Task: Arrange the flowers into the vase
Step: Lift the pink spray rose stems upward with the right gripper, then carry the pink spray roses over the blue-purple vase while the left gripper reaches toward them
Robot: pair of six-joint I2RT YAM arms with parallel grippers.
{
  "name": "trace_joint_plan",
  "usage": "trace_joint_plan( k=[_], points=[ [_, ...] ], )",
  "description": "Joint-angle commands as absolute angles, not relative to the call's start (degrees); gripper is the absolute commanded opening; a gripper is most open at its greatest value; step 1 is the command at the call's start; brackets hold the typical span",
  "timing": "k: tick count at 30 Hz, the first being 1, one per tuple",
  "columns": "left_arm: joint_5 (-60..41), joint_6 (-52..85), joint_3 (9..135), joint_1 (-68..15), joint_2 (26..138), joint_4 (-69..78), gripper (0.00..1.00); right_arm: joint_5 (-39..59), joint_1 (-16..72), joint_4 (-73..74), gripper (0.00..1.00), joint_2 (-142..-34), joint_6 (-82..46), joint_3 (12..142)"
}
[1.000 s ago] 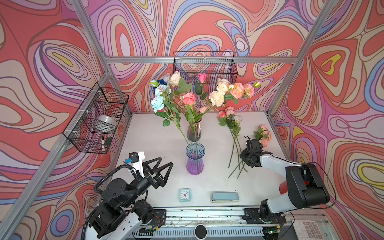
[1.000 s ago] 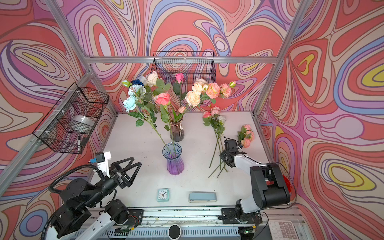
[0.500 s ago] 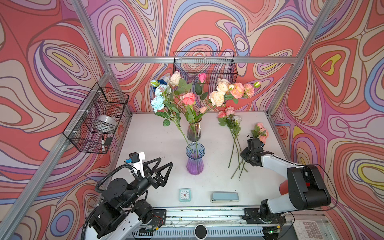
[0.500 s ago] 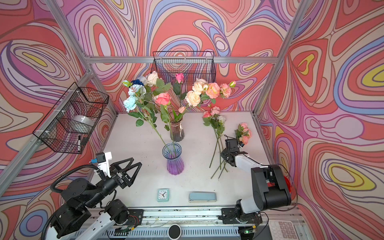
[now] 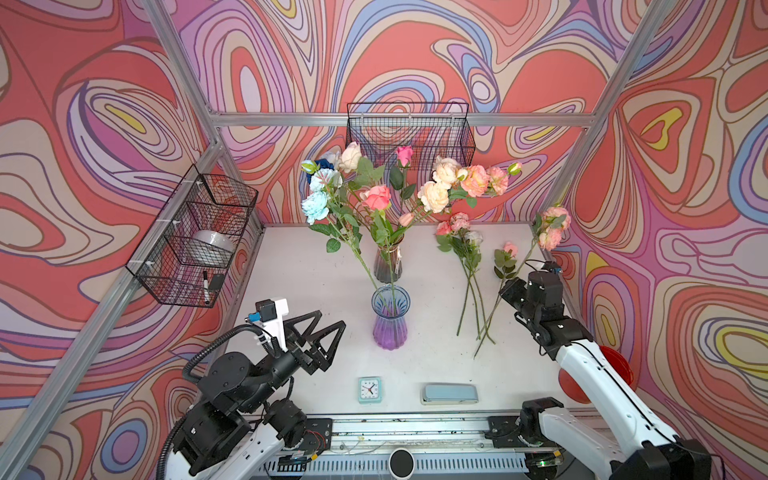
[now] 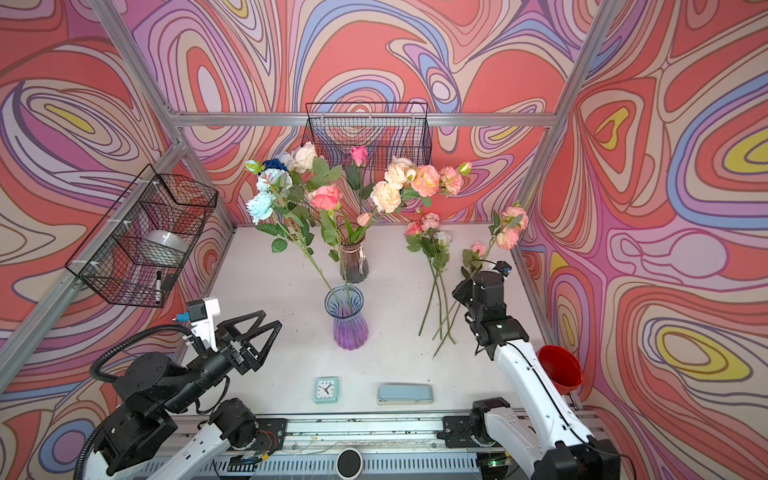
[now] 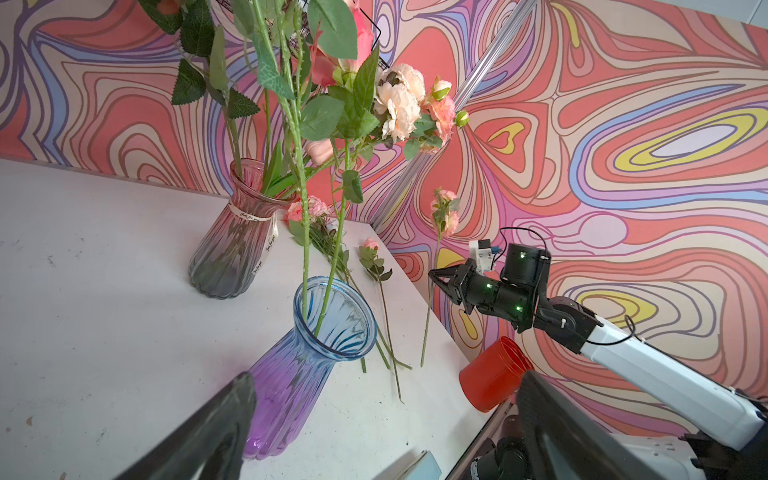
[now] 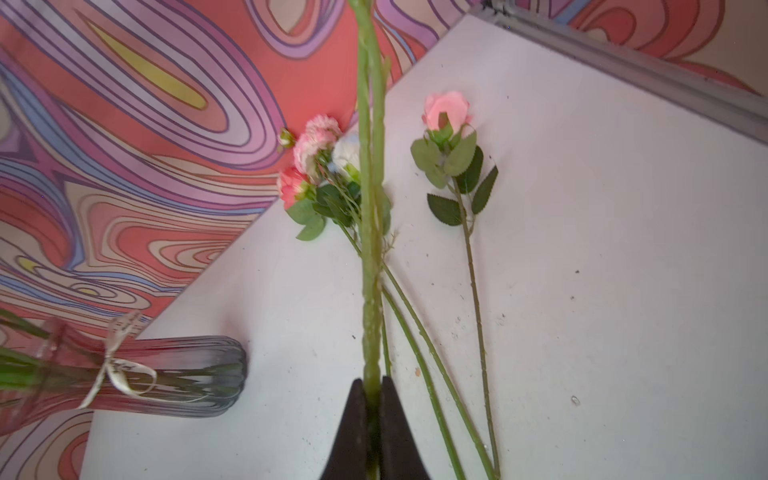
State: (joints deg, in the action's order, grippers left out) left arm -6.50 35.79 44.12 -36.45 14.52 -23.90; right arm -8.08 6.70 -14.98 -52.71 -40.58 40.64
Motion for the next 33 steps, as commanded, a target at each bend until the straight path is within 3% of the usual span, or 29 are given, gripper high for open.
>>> trace_joint_plan(
  k=[1,11,19,23,26,33],
  points=[
    [-7.72,34.61,46.52,-36.65,15.12,-23.64,1.00,-7.99,6.37,-13.84,0.00,-46.99,-36.45,42.70],
    [-11.10,32.07,51.00,-36.65,16.86,-23.99,1.00,11.32,6.41,0.66,0.00,-35.51,-34.65,43.24],
    [-17.65,29.72,55.97,-36.67,20.32,-22.89,1.00,33.73,6.47,8.23,0.00,-40.32,-39.69,49.44],
    [-22.08,28.71,58.79,-36.68,24.18,-21.68,1.00,39.76,8.62,9.12,0.00,-43.52,-40.33,52.71],
    [-24.12,28.39,60.46,-36.72,27.28,-20.34,0.99,37.77,16.59,5.49,0.00,-46.07,-36.23,55.73],
    [-27.54,28.13,63.24,-36.65,34.21,-15.57,0.96,22.02,43.27,-2.32,0.00,-54.99,-22.74,62.42]
  ],
)
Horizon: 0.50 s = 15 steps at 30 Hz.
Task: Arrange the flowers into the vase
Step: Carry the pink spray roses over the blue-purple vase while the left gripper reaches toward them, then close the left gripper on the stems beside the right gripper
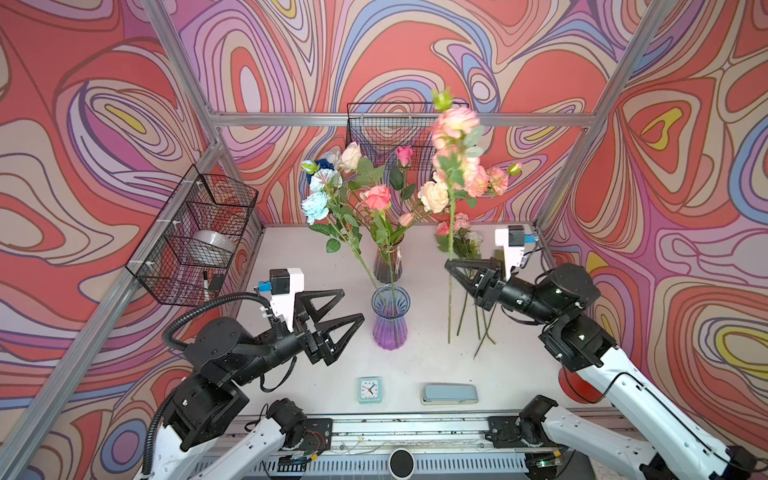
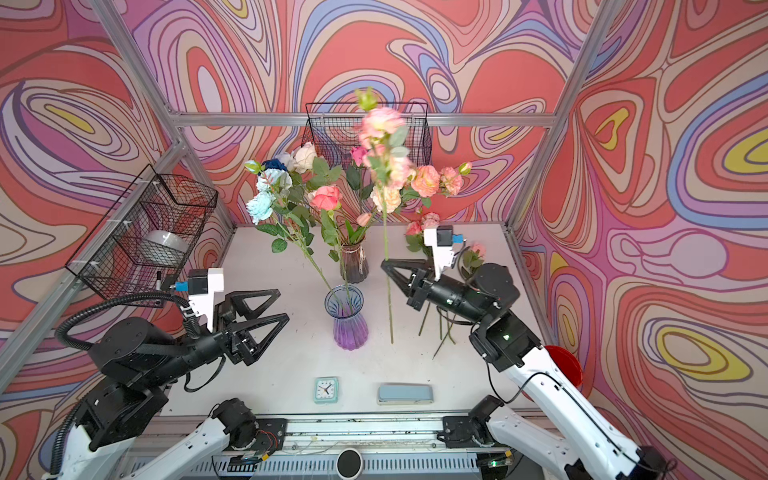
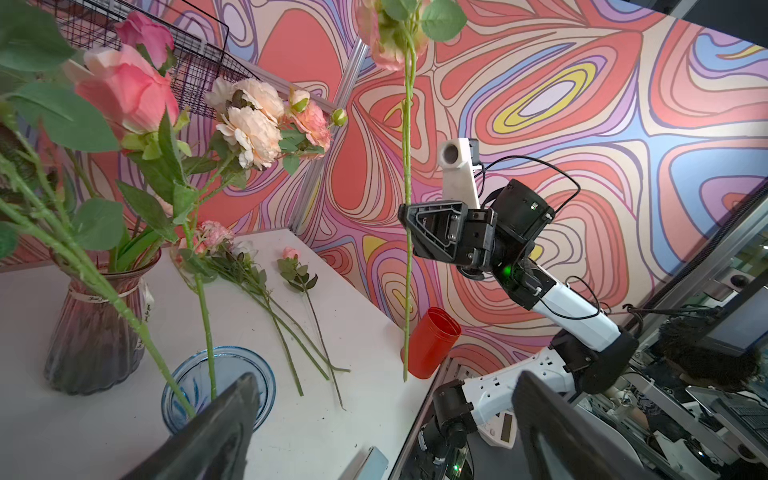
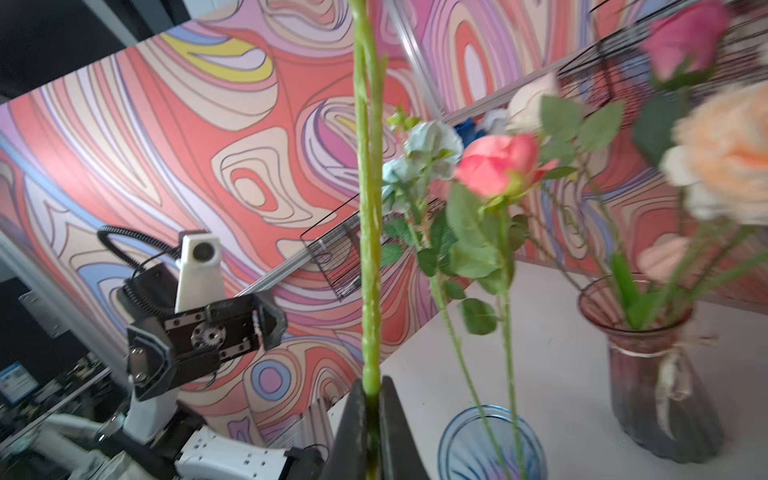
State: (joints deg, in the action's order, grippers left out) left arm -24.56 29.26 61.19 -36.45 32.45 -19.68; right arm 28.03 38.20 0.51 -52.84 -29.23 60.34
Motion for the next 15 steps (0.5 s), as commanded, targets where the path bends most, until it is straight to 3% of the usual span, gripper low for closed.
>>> trace_joint_plan(
  k=[1,7,15],
  points=[
    [-27.89,28.05,63.94,-36.67,35.44,-15.55,0.96,21.59,45.57,-1.48,0.00,-56.34,-22.50,62.82],
    [-29.40,28.02,66.28,-36.65,39.85,-11.94,0.79,18.38,55.89,2.92,0.00,-61.76,-20.93,64.37],
    [-29.66,28.37,66.50,-36.65,41.67,-10.55,0.56,16.74,61.74,4.67,0.00,-65.46,-18.97,65.83]
  ],
)
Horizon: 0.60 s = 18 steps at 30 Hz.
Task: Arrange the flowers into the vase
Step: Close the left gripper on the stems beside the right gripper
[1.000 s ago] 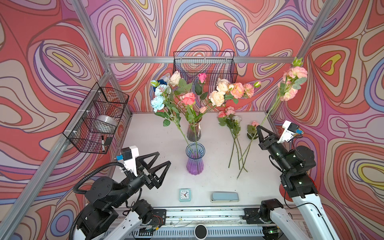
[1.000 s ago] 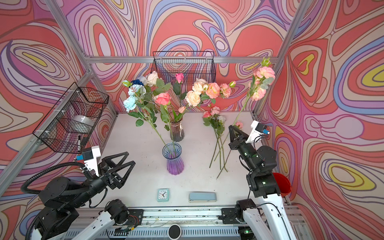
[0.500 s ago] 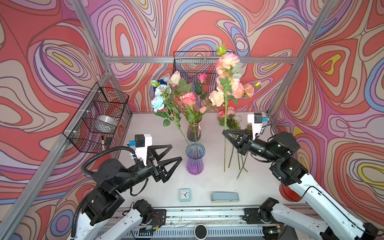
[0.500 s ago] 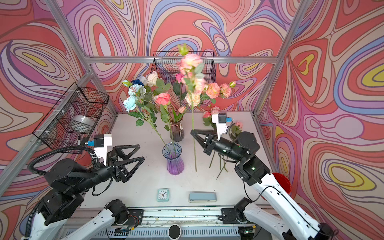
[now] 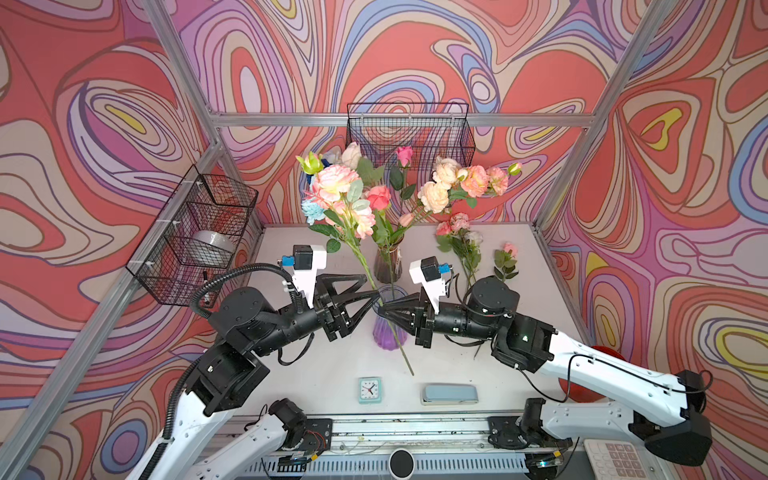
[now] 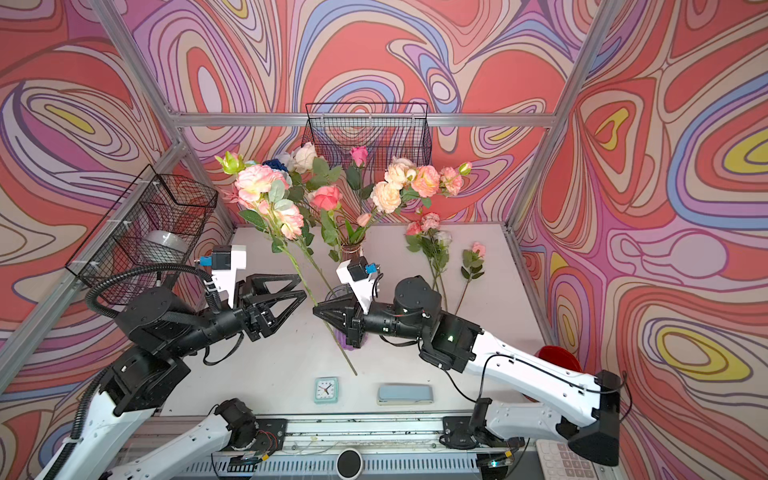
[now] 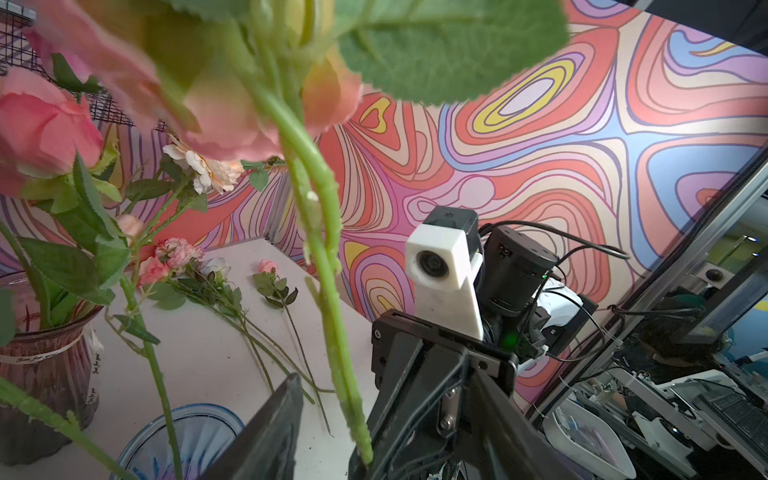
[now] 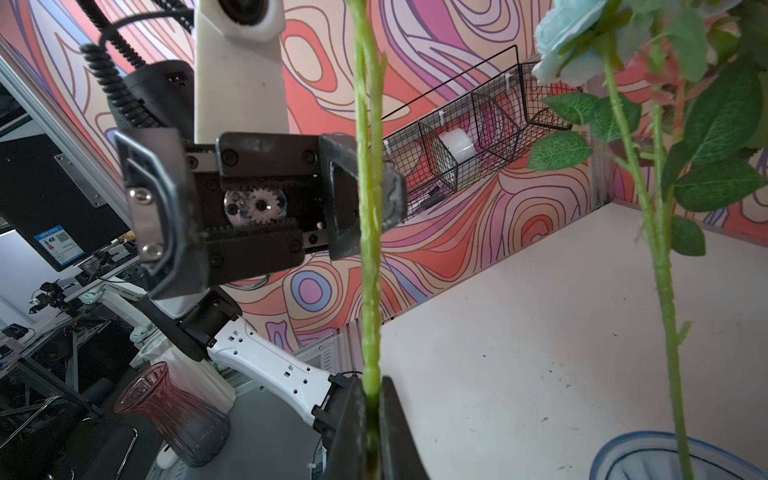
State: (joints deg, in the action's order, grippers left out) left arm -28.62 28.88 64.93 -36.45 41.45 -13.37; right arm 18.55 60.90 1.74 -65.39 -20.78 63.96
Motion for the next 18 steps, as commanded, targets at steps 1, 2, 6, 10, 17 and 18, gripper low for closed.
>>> trace_joint_plan(
  k=[1,2,6,10,17,18],
  points=[
    [-29.49,28.34,66.37,-36.68,41.75,-10.63,0.51,16.87,61.94,4.90,0.00,-65.64,-18.84,65.83],
    [-29.44,28.39,66.27,-36.65,41.75,-10.63,0.48,16.87,62.13,5.32,0.00,-65.65,-18.88,65.69],
    [-29.74,28.89,65.77,-36.65,41.57,-9.64,0.30,16.72,62.53,6.16,0.00,-65.87,-18.98,65.44],
    [-30.24,29.40,65.94,-36.65,41.74,-8.64,0.11,16.09,62.49,5.94,0.00,-65.83,-18.98,65.30],
    [-29.64,29.96,66.54,-36.70,42.97,-7.24,0.00,14.89,62.50,5.84,0.02,-64.92,-19.20,63.97],
    [-29.50,29.85,66.67,-36.65,43.19,-7.06,0.00,14.56,62.52,5.51,0.11,-64.53,-19.08,63.70]
  ],
)
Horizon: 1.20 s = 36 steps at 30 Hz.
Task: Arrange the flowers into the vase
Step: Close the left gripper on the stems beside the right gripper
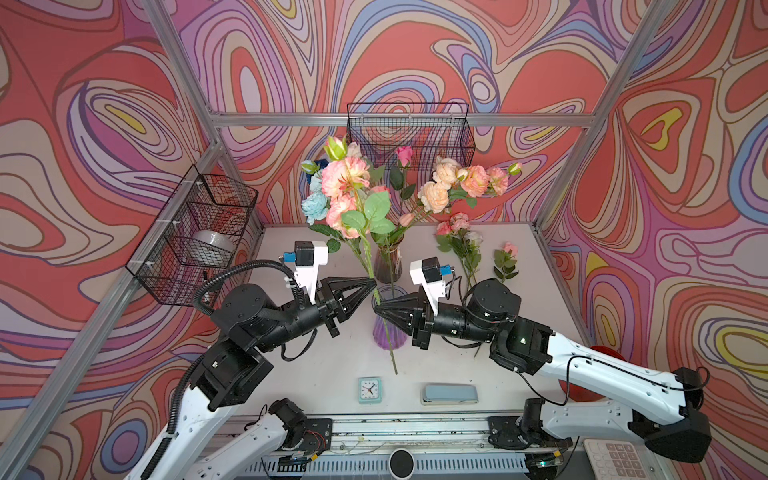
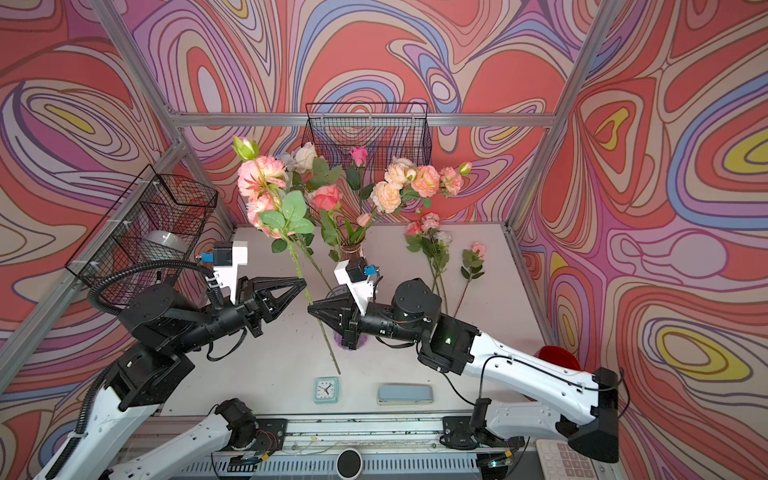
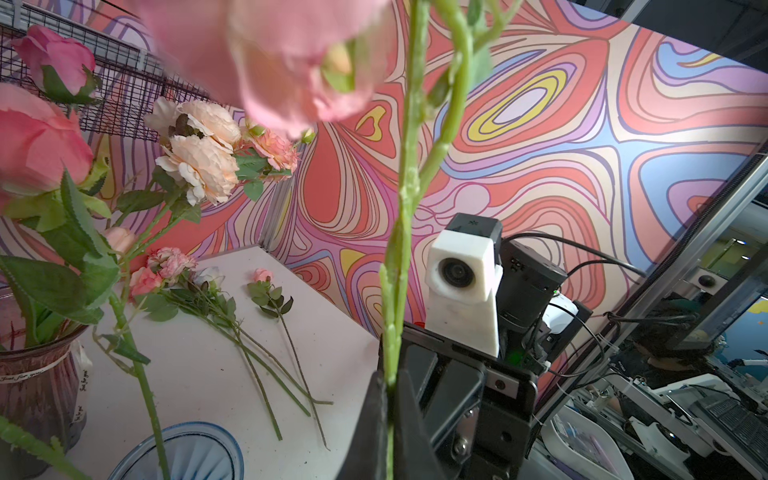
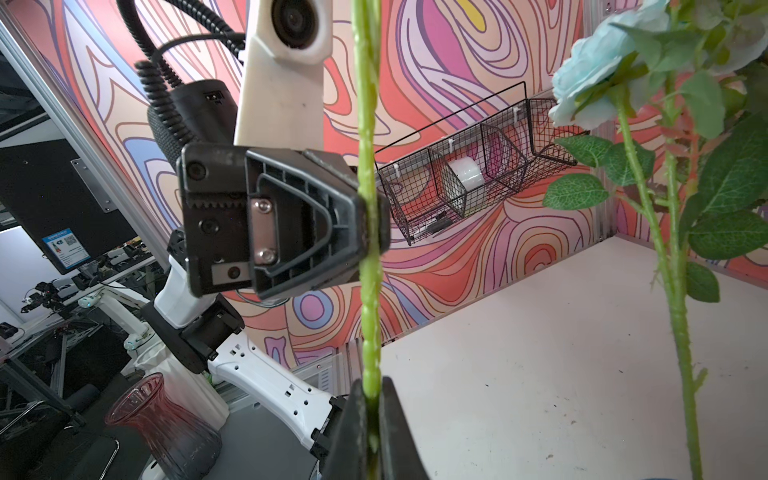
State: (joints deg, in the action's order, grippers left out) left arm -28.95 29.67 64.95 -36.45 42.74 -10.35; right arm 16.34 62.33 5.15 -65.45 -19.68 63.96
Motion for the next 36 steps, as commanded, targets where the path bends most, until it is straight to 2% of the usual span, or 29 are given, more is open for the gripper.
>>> trace_joint_plan(
  k=[1,4,6,14,22,30,36],
  points=[
    [-29.12,29.57,66.92,-36.65,43.39,-6.86,0.00,13.82,62.51,5.00,0.22,-63.98,-18.83,63.49],
    [-27.21,27.11,68.38,-36.65,43.98,-7.40,0.00,10.83,62.52,3.60,0.39,-61.35,-18.13,61.72],
    [-25.11,24.40,69.82,-36.66,44.69,-7.98,0.00,8.25,62.49,2.47,0.41,-59.09,-17.69,60.40],
    [-16.64,13.04,72.57,-36.66,49.62,-1.96,0.00,1.21,62.57,-1.38,0.43,-49.69,-16.79,56.17],
    [-13.59,10.12,73.35,-36.66,58.13,4.50,0.00,-0.08,62.49,-2.97,0.43,-46.70,-16.78,55.12],
    [-8.06,11.74,59.53,-36.65,59.07,10.62,0.00,-1.18,62.50,-3.18,0.43,-45.33,-16.57,53.81],
    [-8.07,16.79,52.00,-36.65,58.29,12.78,0.00,-1.93,62.51,-2.98,0.43,-45.35,-16.44,53.30]
  ],
)
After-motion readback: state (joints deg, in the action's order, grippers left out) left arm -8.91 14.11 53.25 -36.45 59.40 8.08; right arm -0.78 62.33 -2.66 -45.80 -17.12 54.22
